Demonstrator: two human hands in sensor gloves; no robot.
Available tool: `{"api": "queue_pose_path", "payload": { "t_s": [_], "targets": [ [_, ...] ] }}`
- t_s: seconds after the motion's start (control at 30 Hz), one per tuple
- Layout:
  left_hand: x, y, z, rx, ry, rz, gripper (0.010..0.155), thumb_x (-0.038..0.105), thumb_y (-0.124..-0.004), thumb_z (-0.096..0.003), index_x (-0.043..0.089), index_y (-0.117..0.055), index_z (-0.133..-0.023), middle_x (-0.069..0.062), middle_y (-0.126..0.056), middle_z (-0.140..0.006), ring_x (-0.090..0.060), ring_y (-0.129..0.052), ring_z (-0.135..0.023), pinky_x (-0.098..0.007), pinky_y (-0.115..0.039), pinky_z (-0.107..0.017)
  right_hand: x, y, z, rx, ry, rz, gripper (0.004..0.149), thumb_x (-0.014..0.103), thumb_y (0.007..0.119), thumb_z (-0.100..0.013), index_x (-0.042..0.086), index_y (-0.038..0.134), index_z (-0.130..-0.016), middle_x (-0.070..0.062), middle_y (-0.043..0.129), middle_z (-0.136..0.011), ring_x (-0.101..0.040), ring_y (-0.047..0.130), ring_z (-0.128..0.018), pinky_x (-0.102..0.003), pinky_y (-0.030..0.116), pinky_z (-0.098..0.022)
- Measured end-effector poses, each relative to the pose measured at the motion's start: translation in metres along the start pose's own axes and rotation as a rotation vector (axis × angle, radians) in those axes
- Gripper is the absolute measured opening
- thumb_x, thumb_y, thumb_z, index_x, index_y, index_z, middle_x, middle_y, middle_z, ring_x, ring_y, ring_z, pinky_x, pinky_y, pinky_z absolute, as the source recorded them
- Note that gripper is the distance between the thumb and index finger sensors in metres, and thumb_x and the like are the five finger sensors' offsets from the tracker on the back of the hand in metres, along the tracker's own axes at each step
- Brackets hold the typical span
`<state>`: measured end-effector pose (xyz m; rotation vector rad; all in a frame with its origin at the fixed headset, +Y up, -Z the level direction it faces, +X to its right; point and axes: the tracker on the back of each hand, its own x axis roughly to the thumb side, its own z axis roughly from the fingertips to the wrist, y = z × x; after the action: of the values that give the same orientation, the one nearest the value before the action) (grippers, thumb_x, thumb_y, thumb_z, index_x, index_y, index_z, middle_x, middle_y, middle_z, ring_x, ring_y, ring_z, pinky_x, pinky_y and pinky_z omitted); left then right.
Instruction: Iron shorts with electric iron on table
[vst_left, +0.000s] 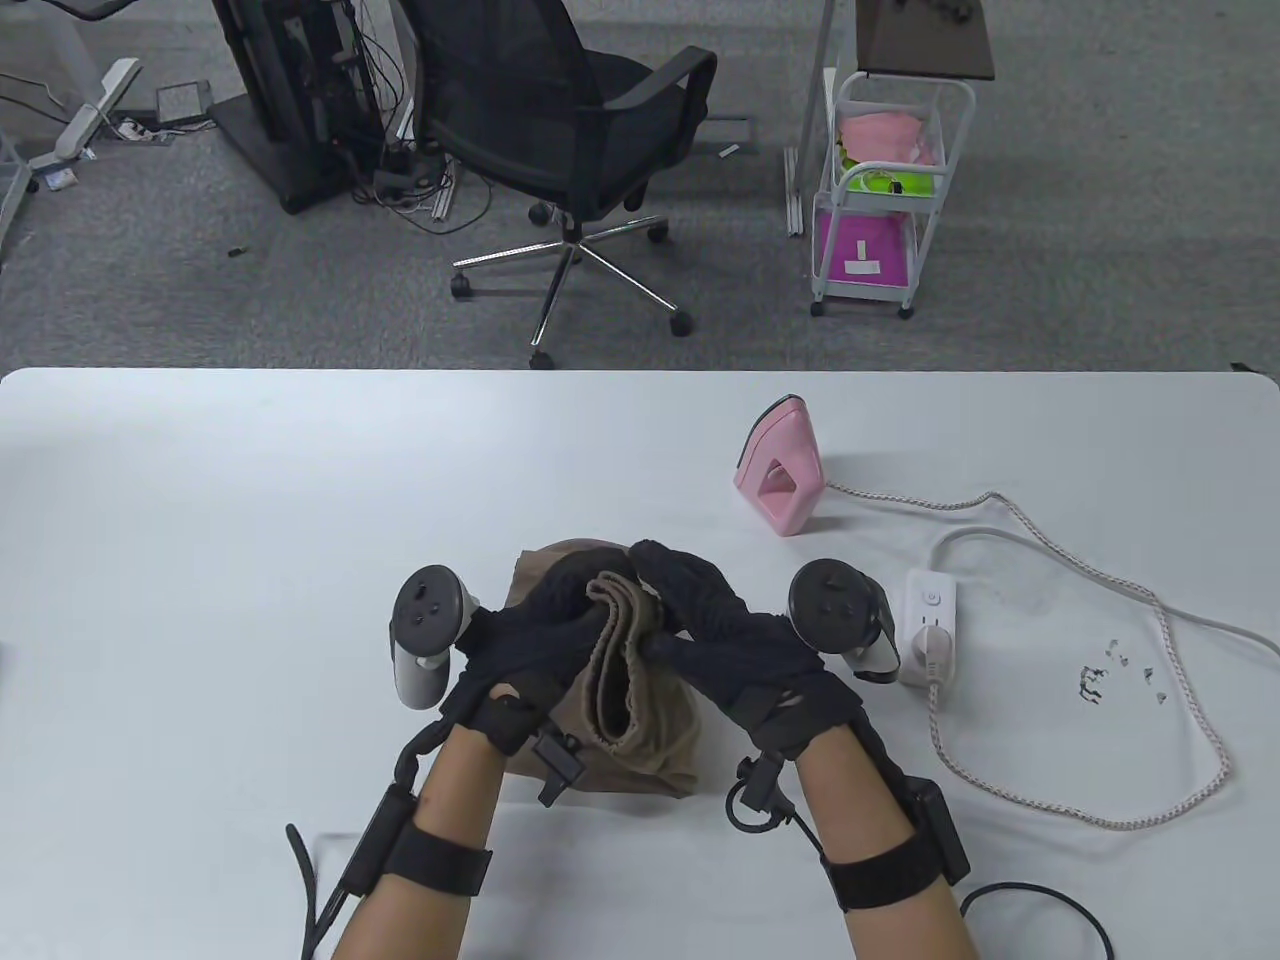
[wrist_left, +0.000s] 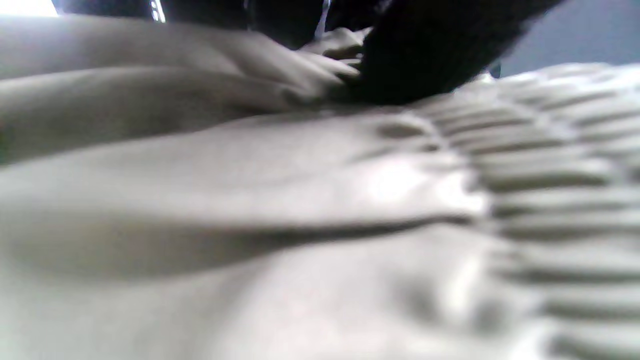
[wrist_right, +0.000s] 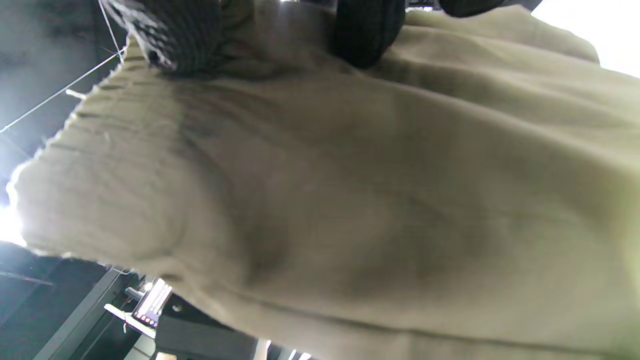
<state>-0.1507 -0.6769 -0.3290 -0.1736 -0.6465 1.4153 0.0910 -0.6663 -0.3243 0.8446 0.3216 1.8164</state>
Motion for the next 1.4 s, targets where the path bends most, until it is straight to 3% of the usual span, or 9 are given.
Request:
{"api": "queue_pose_path", "payload": {
  "t_s": [0.1, 0.27, 0.33, 0.5, 0.7, 0.97, 1.1, 1.27, 1.4],
  "targets": [
    [0.001, -0.003, -0.001, -0.056, 0.018, -0.022, 0.058, 0.041, -0.08, -0.0554, 0.033, -0.058, -0.109, -0.001, -0.067, -0.111, -0.036, -0.08, -0.096, -0.069, -0.059, -0.072, 0.001, -0.005, 0.001, 0.025, -0.001, 0.023, 0.073, 0.047, 0.076, -0.06, 0.053, 0.028, -0.114, -0.01, 0.022, -0.118, -0.039, 0.056, -0.097, -0.072, 0.045, -0.073],
    [0.009, -0.008, 0.002, 0.128, -0.043, -0.116, 0.059, 0.034, -0.086, -0.0533, 0.048, -0.058, -0.104, 0.003, -0.071, -0.108, -0.036, -0.081, -0.095, -0.07, -0.058, -0.073, 0.009, -0.012, 0.0, -0.007, -0.029, 0.051, 0.075, 0.039, 0.082, -0.059, 0.054, 0.032, -0.112, -0.007, 0.035, -0.118, -0.038, 0.061, -0.096, -0.072, 0.046, -0.073],
    [0.013, -0.011, 0.003, 0.124, -0.067, -0.109, 0.058, 0.03, -0.086, -0.054, 0.05, -0.059, -0.102, 0.001, -0.069, -0.109, -0.038, -0.082, -0.095, -0.071, -0.057, -0.073, 0.012, -0.015, -0.001, -0.01, -0.008, 0.09, 0.084, 0.04, 0.084, -0.058, 0.037, 0.024, -0.117, -0.005, 0.039, -0.116, -0.036, 0.066, -0.094, -0.072, 0.049, -0.072],
    [0.016, -0.012, -0.001, -0.003, -0.033, -0.199, 0.052, 0.029, -0.079, -0.0562, 0.038, -0.064, -0.105, 0.001, -0.078, -0.11, -0.04, -0.09, -0.094, -0.071, -0.061, -0.071, 0.015, -0.02, 0.0, -0.025, 0.037, 0.184, 0.085, 0.046, 0.09, -0.054, 0.047, 0.031, -0.115, -0.004, 0.04, -0.111, -0.035, 0.062, -0.093, -0.071, 0.047, -0.073],
    [0.017, -0.012, 0.002, 0.092, -0.062, -0.212, 0.048, 0.03, -0.083, -0.055, 0.036, -0.068, -0.1, -0.005, -0.084, -0.103, -0.04, -0.096, -0.087, -0.07, -0.064, -0.07, 0.01, -0.017, 0.004, -0.105, 0.064, 0.112, 0.078, 0.045, 0.092, -0.051, 0.029, 0.048, -0.112, -0.006, 0.035, -0.113, -0.04, 0.053, -0.102, -0.072, 0.046, -0.072],
    [0.017, -0.012, 0.005, 0.119, -0.087, -0.172, 0.049, 0.029, -0.085, -0.0529, 0.04, -0.066, -0.096, 0.009, -0.067, -0.114, -0.037, -0.081, -0.098, -0.07, -0.059, -0.072, 0.005, -0.018, 0.006, -0.122, 0.044, 0.017, 0.054, 0.045, 0.094, -0.05, 0.036, 0.065, -0.094, -0.009, 0.049, -0.115, -0.043, 0.057, -0.106, -0.073, 0.048, -0.071],
    [0.016, -0.009, 0.005, 0.125, -0.111, -0.116, 0.05, 0.026, -0.086, -0.0504, 0.041, -0.064, -0.094, 0.012, -0.081, -0.101, -0.032, -0.084, -0.094, -0.069, -0.059, -0.073, 0.006, -0.019, 0.006, -0.138, 0.038, -0.031, 0.051, 0.044, 0.095, -0.05, 0.042, 0.064, -0.09, -0.002, 0.071, -0.104, -0.039, 0.068, -0.104, -0.072, 0.052, -0.071],
    [0.016, -0.01, 0.0, -0.061, -0.101, -0.108, 0.065, 0.019, -0.077, -0.0526, 0.048, -0.051, -0.105, -0.001, -0.067, -0.103, -0.034, -0.075, -0.096, -0.073, -0.052, -0.075, 0.008, -0.017, 0.003, -0.104, 0.05, -0.048, 0.088, 0.041, 0.094, -0.052, 0.052, 0.03, -0.11, 0.006, 0.069, -0.094, -0.033, 0.076, -0.094, -0.072, 0.052, -0.071],
    [0.01, 0.003, 0.001, -0.119, -0.095, -0.012, 0.052, 0.027, -0.083, -0.0535, 0.043, -0.068, -0.1, -0.002, -0.069, -0.098, -0.034, -0.078, -0.091, -0.074, -0.052, -0.074, 0.008, -0.026, 0.007, -0.133, 0.085, -0.062, 0.086, 0.04, 0.093, -0.052, 0.033, 0.036, -0.117, 0.004, 0.067, -0.091, -0.032, 0.075, -0.09, -0.072, 0.05, -0.07]
  ]
}}
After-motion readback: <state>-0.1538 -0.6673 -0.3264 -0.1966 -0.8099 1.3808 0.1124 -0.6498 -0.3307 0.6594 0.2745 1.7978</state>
